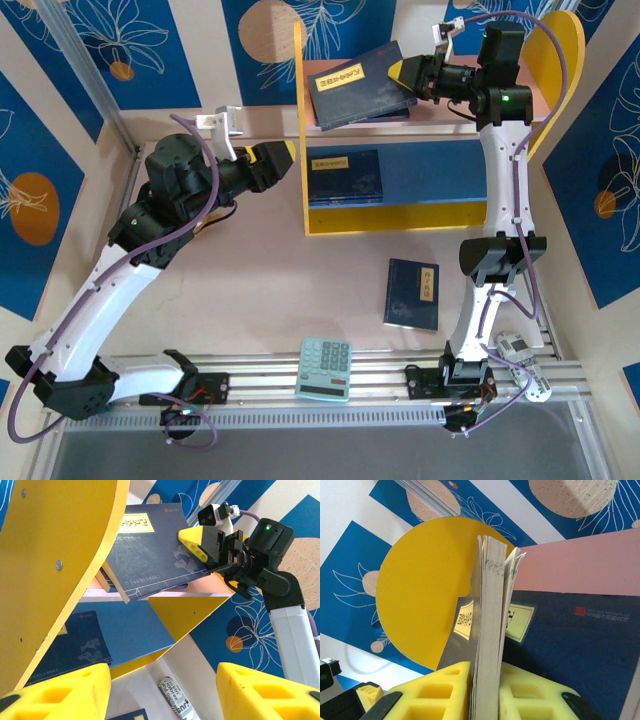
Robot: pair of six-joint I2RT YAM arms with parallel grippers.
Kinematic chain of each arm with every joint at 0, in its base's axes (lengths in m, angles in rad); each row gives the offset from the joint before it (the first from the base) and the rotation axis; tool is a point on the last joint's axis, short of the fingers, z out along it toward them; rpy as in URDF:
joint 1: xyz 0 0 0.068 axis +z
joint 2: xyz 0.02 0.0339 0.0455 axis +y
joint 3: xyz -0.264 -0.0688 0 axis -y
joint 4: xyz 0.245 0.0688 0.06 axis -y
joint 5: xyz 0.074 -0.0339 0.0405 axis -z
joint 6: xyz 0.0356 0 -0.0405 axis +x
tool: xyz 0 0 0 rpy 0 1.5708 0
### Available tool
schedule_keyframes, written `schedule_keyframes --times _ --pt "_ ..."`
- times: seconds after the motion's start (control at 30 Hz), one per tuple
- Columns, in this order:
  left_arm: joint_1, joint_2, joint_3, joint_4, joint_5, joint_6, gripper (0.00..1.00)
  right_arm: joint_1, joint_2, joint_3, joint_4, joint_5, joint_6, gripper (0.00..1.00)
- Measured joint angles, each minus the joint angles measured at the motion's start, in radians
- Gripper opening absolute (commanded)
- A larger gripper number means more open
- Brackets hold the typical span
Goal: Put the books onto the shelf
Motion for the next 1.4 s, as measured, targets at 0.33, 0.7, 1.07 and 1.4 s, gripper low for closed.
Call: schedule_keyframes --times 0.33,0.7,1.07,1.4 --pt "0.0 0.0 0.0 0.0 0.0 0.0 0.59 0.01 -0.013 -0.099 0.089 0.029 0.055 0.16" --pt "0.0 0.0 0.0 0.0 0.0 0.0 0.58 0.01 -0.115 -0.277 0.219 0.069 0.107 0.16" --pt "0.0 -0.001 0.0 0.002 0.0 -0.003 0.58 0.017 -0.168 -0.338 0.204 0.134 0.086 0.16" --pt "0.0 -0.006 -0.012 0.005 0.0 -0.005 0.58 0.037 -0.215 -0.369 0.145 0.222 0.032 0.22"
